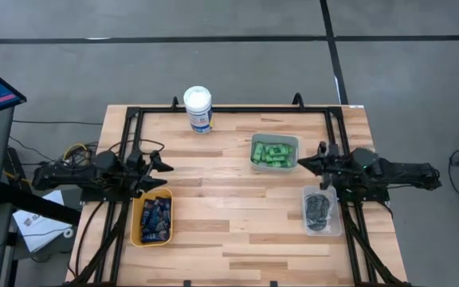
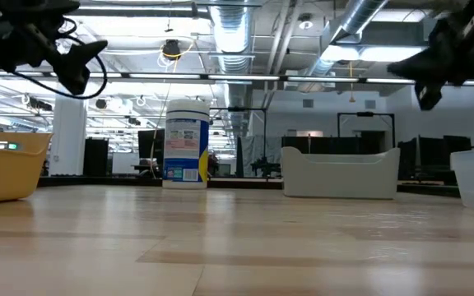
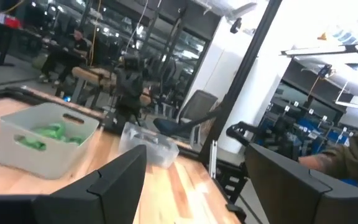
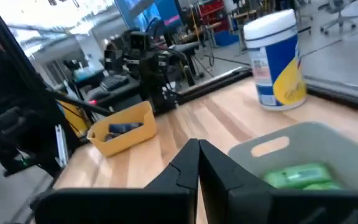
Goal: Pick & Place Travel size toiletries
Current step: Return to Home Position
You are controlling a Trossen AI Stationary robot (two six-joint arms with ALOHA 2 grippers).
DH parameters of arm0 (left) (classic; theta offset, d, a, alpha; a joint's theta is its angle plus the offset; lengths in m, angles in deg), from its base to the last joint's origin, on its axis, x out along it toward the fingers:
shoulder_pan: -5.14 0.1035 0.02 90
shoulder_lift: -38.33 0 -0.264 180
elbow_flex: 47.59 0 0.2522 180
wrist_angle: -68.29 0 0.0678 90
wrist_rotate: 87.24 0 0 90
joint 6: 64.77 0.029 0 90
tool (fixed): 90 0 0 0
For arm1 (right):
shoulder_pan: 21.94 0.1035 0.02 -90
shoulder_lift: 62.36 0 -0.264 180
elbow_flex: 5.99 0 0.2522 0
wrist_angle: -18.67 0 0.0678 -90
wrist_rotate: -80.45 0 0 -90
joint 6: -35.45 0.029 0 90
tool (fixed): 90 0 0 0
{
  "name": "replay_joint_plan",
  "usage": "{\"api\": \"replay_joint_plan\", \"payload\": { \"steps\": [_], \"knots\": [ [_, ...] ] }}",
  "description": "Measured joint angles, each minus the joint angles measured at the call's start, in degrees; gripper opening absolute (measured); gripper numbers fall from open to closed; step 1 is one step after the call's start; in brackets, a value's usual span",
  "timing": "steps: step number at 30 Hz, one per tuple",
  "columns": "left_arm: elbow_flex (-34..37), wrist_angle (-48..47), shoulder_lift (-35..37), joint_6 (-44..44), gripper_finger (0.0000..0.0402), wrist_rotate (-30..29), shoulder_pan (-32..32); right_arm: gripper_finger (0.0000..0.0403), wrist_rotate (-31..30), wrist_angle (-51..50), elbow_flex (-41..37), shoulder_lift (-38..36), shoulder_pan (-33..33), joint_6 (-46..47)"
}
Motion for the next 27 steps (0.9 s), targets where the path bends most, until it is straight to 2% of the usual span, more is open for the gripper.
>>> {"api": "replay_joint_plan", "payload": {
  "steps": [7,12,27],
  "knots": [
    [0.00,0.42,-0.27,0.33,0.0270,0.05,0.00,0.0000,0.32,10.04,-6.16,0.73,1.16,2.96],
    [0.00,0.42,-0.38,0.09,0.0270,-0.90,0.00,0.0000,-0.03,9.43,-6.17,0.80,1.17,0.40],
    [0.00,0.97,-0.38,0.05,0.0270,-1.17,0.00,0.0000,-0.12,9.43,-6.19,0.80,1.15,0.26]
  ]
}}
